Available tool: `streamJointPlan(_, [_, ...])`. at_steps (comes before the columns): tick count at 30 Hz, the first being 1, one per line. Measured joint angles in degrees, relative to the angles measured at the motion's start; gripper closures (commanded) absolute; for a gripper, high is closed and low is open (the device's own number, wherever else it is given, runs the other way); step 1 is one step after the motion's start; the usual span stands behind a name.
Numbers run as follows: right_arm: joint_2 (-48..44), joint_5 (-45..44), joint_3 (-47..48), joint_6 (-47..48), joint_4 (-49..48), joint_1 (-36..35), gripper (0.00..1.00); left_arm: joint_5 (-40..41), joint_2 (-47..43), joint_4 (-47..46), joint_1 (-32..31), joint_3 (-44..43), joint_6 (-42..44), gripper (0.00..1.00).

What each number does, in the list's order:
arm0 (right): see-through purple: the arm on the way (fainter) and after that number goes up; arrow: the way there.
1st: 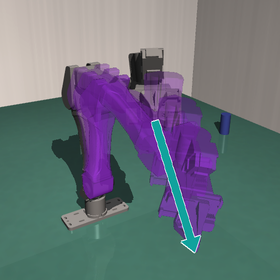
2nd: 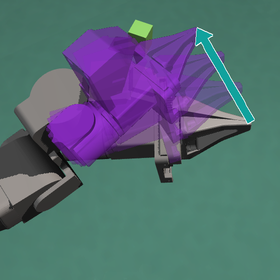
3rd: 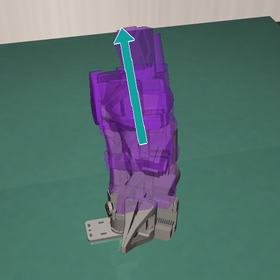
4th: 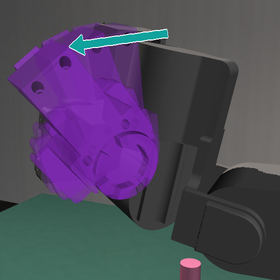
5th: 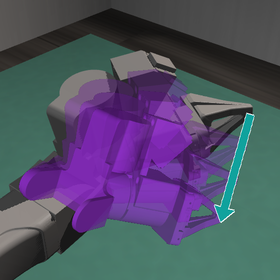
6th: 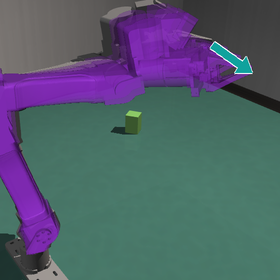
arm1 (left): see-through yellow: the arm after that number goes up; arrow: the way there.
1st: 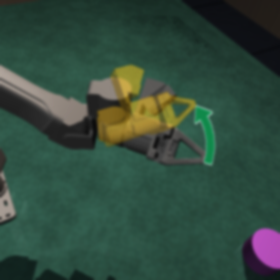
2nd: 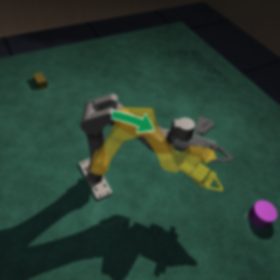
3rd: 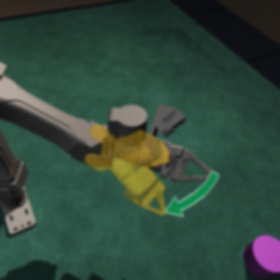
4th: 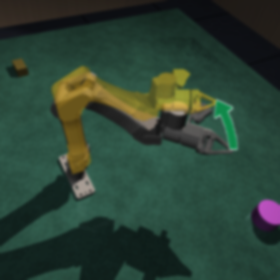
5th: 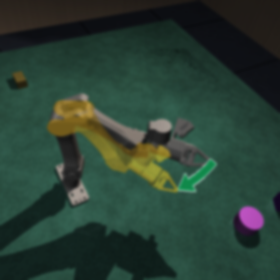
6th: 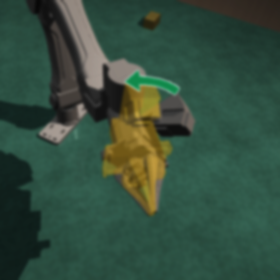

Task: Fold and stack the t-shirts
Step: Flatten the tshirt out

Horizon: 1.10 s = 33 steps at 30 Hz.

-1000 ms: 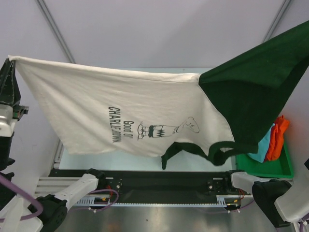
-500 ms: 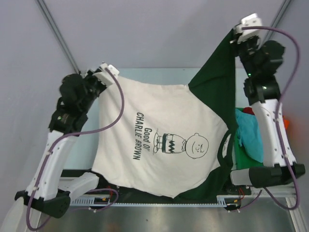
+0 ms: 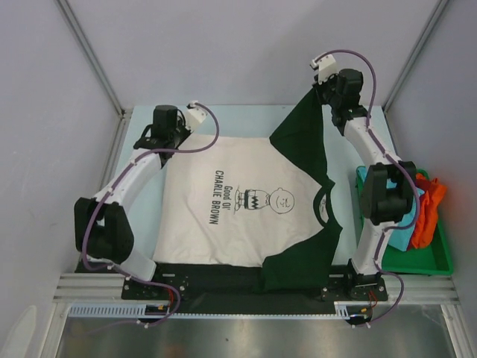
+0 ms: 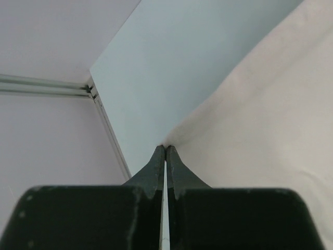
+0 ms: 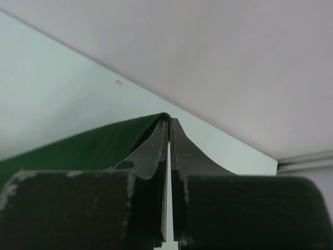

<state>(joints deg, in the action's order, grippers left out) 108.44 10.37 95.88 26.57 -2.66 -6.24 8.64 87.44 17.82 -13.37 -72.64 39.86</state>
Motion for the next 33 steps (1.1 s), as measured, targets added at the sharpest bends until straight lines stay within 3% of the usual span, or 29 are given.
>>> streamJointPlan(4, [8.07, -1.22, 10.95, -0.02, -0.20, 0.00, 1.00, 1.68, 4.66, -2.62, 1.42, -4.15, -0.96, 0.99])
streamJointPlan(10, [10.58, -4.61, 19.65, -0.09, -2.32, 0.00, 1.00, 2.36, 5.70, -7.76, 1.77, -8.94, -1.53, 1.00])
streamJointPlan(20, [10.10, -6.03, 24.55, -1.38, -0.70, -0.37, 1.00, -0.37, 5.25, -8.20, 1.75, -10.58, -6.56, 1.00])
streamJointPlan(28, [-5.31, -5.46, 12.50, -1.38, 10.27, -2.91, 1.00, -8.59, -13.62, -0.17, -2.27, -4.74, -8.41, 1.00])
streamJointPlan(33, [-18.88, -6.19, 9.27, -1.03, 13.94, -7.45, 1.00, -10.93, -20.55, 4.37, -5.53, -11.45, -8.09, 1.00])
